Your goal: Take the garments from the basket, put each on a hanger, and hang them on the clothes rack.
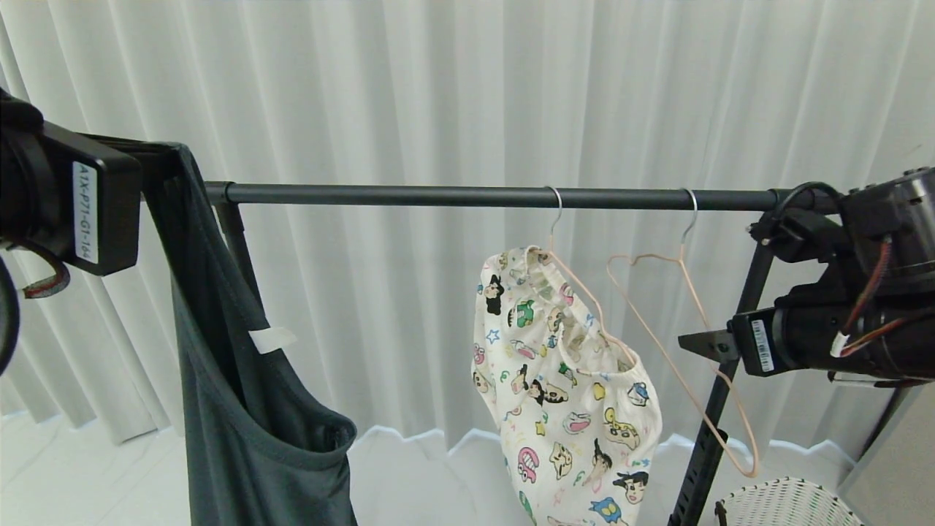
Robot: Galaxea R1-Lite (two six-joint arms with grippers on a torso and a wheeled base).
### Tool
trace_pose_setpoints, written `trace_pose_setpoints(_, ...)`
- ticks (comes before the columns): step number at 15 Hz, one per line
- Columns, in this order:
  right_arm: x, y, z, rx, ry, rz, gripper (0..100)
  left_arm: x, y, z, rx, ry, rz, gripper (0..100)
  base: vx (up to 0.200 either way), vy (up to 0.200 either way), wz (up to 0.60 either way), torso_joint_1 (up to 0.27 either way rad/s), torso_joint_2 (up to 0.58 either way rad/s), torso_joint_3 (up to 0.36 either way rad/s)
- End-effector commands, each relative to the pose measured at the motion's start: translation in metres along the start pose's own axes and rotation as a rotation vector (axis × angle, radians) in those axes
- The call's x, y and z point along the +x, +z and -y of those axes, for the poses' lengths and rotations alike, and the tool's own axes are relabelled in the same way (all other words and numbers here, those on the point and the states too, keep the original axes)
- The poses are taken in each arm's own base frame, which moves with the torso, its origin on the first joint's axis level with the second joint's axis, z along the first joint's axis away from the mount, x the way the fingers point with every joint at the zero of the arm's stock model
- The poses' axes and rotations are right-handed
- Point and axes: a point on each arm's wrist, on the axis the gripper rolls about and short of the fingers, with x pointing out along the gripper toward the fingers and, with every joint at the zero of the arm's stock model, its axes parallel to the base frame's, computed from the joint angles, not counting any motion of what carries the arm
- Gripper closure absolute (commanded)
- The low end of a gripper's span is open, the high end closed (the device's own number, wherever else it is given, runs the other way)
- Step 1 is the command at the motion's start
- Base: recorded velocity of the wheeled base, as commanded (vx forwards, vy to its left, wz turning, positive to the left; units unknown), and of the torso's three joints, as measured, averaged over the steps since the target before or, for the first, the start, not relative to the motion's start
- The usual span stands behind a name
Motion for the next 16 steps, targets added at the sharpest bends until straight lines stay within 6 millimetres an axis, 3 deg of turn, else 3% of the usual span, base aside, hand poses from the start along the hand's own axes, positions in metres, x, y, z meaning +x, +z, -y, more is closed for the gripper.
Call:
trace_pose_setpoints(1,0.03,-0.005,-0.003,0.004,-0.028,-0.095,0,0.0,0.0,0.001,0.003,-0.005,0.002,100,0.0,0.0,0.0,0.0,0.0,0.0)
trace_pose_setpoints(5,0.053,0.001,-0.006,0.139,-0.058,-0.124,0,0.0,0.001,0.004,0.009,-0.014,0.002,100,0.0,0.0,0.0,0.0,0.0,0.0)
trace_pose_setpoints(16,0.069,-0.001,0.001,0.201,-0.098,-0.144,0,-0.001,0.001,0.003,0.025,-0.015,0.005,100,0.0,0.0,0.0,0.0,0.0,0.0)
